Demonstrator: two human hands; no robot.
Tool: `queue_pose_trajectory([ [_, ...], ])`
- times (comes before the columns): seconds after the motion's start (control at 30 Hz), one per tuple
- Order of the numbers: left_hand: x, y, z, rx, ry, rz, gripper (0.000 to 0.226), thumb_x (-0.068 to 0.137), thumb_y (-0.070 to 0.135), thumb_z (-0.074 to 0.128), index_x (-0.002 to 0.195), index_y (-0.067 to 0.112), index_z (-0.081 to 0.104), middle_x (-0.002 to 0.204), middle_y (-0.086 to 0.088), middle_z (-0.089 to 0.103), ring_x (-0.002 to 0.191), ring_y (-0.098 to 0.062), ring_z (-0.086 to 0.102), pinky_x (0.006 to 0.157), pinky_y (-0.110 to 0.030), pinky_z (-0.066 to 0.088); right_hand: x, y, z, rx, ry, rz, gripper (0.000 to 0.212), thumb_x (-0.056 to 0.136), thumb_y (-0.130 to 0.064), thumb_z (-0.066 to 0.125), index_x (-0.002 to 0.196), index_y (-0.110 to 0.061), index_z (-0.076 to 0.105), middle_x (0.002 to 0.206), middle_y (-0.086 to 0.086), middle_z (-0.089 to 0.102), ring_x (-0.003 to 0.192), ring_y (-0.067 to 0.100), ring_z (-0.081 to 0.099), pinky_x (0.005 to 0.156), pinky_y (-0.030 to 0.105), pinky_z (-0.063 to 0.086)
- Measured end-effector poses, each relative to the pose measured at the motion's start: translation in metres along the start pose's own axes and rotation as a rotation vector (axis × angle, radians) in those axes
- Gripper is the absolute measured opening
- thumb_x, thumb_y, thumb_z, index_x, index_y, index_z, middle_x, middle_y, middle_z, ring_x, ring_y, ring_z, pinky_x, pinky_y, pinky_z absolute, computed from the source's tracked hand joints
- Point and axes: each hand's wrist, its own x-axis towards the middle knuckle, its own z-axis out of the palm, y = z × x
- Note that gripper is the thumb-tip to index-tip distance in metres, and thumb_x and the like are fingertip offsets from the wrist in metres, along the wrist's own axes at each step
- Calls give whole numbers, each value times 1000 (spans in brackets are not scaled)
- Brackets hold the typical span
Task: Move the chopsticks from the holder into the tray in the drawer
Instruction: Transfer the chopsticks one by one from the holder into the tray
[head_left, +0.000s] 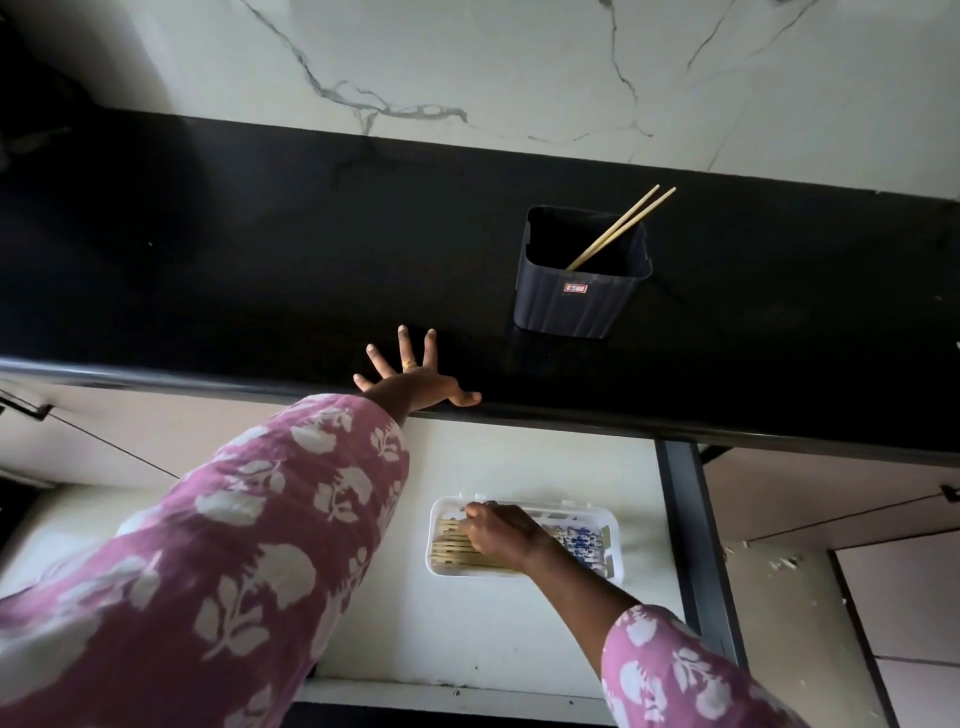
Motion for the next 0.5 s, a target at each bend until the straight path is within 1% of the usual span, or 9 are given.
queue_pose_trajectory([
  [0.03, 0, 0, 0, 0, 0, 0, 107, 72, 72, 57, 147, 41, -13, 155, 5, -27, 138, -44, -28, 108, -66, -6, 2, 3, 9, -74, 38, -63, 44, 101, -28, 29, 141, -14, 37, 152, 8, 31, 142, 23, 27, 117, 37, 16],
  [0.1, 1, 1, 0, 5, -3, -2, 108, 72, 71, 58, 147, 41, -14, 155, 5, -29, 137, -44, -28, 108, -67, -6, 1, 6, 16, -117, 125, -188, 45, 101, -31, 28, 144, -18, 33, 155, 3, 26, 144, 18, 21, 119, 33, 9],
  [0.2, 1, 2, 0, 8, -6, -14, 109, 72, 71, 59, 146, 41, -15, 154, 6, -30, 137, -44, -29, 109, -67, -6, 8, 6, 21, -83, 180, -219, 46, 101, -31, 28, 145, -17, 33, 155, 3, 26, 144, 17, 21, 119, 34, 8],
  [0.27, 2, 2, 0, 4, -3, -16, 108, 72, 71, 58, 146, 41, -15, 154, 6, -29, 137, -44, -28, 109, -67, -6, 8, 2, 20, -75, 175, -205, 44, 101, -31, 28, 139, -11, 39, 152, 8, 33, 142, 20, 28, 117, 35, 14],
  [0.3, 2, 2, 0, 4, -2, -15, 108, 72, 71, 58, 146, 41, -14, 154, 6, -29, 137, -44, -29, 108, -66, -6, 8, -2, 18, -61, 174, -192, 39, 101, -28, 26, 127, -6, 46, 145, 14, 41, 136, 23, 36, 114, 35, 22],
  [0.33, 2, 2, 1, 6, -1, -15, 108, 72, 71, 59, 146, 41, -15, 154, 6, -30, 137, -44, -29, 108, -66, -6, 8, -6, 16, -30, 148, -152, 32, 100, -24, 25, 110, -9, 51, 133, 19, 50, 128, 25, 46, 106, 34, 32],
  [0.37, 2, 2, 1, 9, 0, -15, 109, 72, 71, 59, 146, 41, -15, 154, 6, -31, 137, -44, -29, 108, -67, -6, 10, -7, 16, 13, 117, -94, 28, 99, -19, 25, 100, -13, 53, 121, 20, 57, 119, 27, 53, 98, 33, 38],
  [0.43, 4, 1, 1, 12, 2, -18, 110, 72, 70, 60, 146, 41, -17, 153, 6, -33, 137, -44, -30, 107, -67, -7, 12, -9, 14, -10, 88, -43, 30, 96, -12, 26, 102, -14, 55, 110, 17, 62, 111, 29, 58, 91, 32, 42],
  [0.5, 5, 1, 1, 11, -3, -19, 110, 72, 70, 60, 145, 42, -17, 153, 6, -33, 136, -44, -30, 107, -67, -7, 17, -4, 19, -84, 137, -77, 31, 95, -9, 28, 108, -13, 55, 110, 15, 62, 110, 28, 58, 91, 31, 43],
])
